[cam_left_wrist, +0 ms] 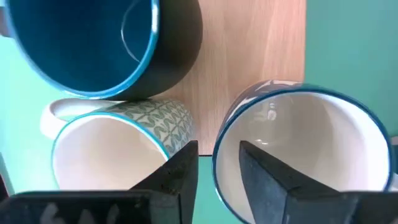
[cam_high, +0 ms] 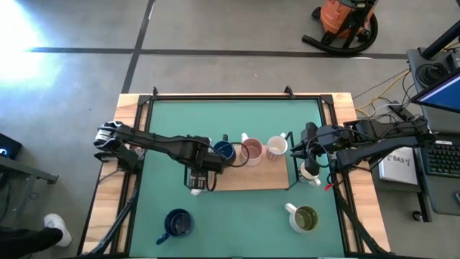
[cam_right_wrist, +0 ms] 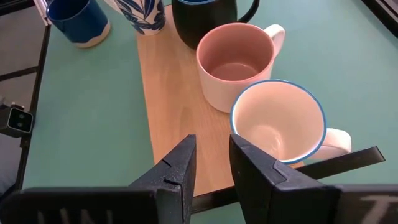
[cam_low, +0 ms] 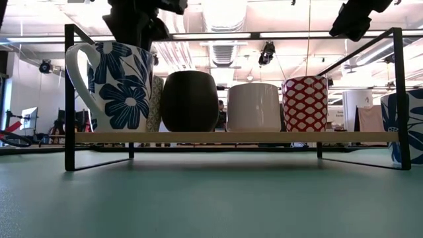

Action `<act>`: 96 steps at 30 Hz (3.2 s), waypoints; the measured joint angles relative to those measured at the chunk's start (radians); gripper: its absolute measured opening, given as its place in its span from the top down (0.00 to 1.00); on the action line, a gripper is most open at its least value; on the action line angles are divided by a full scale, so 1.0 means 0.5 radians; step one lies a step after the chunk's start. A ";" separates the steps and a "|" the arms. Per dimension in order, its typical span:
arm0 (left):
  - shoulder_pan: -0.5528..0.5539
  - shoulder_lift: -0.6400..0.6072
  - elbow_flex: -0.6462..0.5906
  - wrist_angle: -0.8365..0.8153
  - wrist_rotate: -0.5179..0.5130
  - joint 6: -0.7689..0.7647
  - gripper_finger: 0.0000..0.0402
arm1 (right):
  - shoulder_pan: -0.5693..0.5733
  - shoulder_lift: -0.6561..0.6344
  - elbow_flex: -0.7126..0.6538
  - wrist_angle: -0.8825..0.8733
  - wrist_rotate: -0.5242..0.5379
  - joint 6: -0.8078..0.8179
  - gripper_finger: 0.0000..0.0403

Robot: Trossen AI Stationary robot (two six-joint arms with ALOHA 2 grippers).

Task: Place coffee mugs
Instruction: Put the blue mug on the shelf

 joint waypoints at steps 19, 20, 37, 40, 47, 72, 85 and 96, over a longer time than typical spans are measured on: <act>-0.143 -0.007 0.257 0.029 0.000 -0.035 0.73 | 0.000 0.000 0.001 -0.001 0.000 -0.001 0.80; -0.153 -0.005 0.257 0.047 0.000 -0.028 0.73 | 0.001 0.000 0.001 0.000 0.000 0.000 0.79; -0.199 0.093 0.257 0.363 0.002 0.019 0.73 | 0.000 0.000 0.001 0.000 0.000 0.000 0.82; -0.231 0.108 0.257 0.410 0.067 0.016 0.73 | 0.001 0.000 0.001 0.000 0.000 -0.001 0.81; -0.398 0.111 0.257 0.470 0.180 -0.089 0.73 | 0.001 0.000 0.001 0.000 -0.001 0.000 0.79; -1.098 0.110 -0.011 -0.235 0.122 -2.588 0.73 | 0.001 0.000 0.001 0.000 0.000 0.000 0.79; -1.177 0.108 -0.324 -0.057 0.268 -2.676 0.73 | 0.000 -0.001 0.001 0.000 -0.001 0.000 0.81; -1.178 0.107 -0.662 0.401 0.333 -2.458 0.77 | 0.000 -0.001 0.001 0.000 0.000 0.000 0.80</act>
